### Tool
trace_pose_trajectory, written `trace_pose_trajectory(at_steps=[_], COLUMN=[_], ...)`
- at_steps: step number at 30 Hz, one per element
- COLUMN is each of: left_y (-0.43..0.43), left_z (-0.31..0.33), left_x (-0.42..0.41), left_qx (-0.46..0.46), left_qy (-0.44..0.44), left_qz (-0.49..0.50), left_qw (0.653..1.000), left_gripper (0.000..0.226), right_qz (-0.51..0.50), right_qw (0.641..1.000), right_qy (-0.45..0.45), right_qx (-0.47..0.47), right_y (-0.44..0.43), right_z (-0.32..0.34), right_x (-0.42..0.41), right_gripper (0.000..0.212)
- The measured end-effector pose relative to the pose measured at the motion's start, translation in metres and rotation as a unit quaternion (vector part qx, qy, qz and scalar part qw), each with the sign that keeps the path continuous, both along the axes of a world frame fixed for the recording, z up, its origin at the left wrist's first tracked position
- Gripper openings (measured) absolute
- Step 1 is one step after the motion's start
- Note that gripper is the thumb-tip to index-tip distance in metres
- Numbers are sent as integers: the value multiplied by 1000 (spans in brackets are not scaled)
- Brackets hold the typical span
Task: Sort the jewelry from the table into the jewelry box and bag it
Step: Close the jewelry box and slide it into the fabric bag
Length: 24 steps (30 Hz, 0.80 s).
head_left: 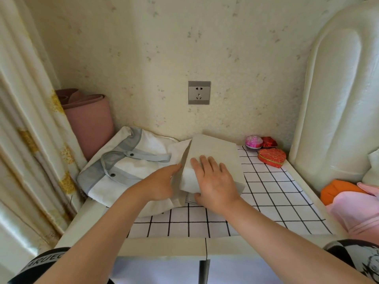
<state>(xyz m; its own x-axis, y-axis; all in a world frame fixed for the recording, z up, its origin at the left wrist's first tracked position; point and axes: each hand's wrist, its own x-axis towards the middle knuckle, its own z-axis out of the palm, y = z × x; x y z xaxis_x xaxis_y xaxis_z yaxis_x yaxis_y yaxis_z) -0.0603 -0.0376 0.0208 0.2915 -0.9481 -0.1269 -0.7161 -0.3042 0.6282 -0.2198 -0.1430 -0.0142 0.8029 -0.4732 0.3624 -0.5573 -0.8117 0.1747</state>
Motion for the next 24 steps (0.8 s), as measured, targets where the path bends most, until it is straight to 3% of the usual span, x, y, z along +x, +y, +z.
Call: trace_pose_trajectory(at_steps=[5, 13, 15, 18, 21, 24], left_y=[-5, -6, -9, -15, -25, -38], left_z=[12, 6, 5, 7, 12, 17], left_x=[-1, 9, 10, 11, 11, 15], left_qx=[-134, -99, -100, -117, -136, -145], left_qy=[81, 7, -7, -36, -52, -60], left_qz=[103, 78, 82, 81, 98, 117], left_qw=[982, 992, 992, 989, 984, 981], left_gripper=[77, 74, 72, 64, 50, 40], right_qz=[-5, 65, 122, 167, 144, 113], right_qw=[1000, 993, 990, 984, 971, 970], right_qy=[24, 62, 53, 9, -58, -98], right_qx=[-12, -72, -46, 60, 183, 191], right_y=[13, 17, 8, -9, -39, -71], right_z=[-6, -15, -6, 17, 32, 31], right_x=[23, 39, 34, 22, 11, 1], right_gripper=[109, 90, 82, 54, 40, 37])
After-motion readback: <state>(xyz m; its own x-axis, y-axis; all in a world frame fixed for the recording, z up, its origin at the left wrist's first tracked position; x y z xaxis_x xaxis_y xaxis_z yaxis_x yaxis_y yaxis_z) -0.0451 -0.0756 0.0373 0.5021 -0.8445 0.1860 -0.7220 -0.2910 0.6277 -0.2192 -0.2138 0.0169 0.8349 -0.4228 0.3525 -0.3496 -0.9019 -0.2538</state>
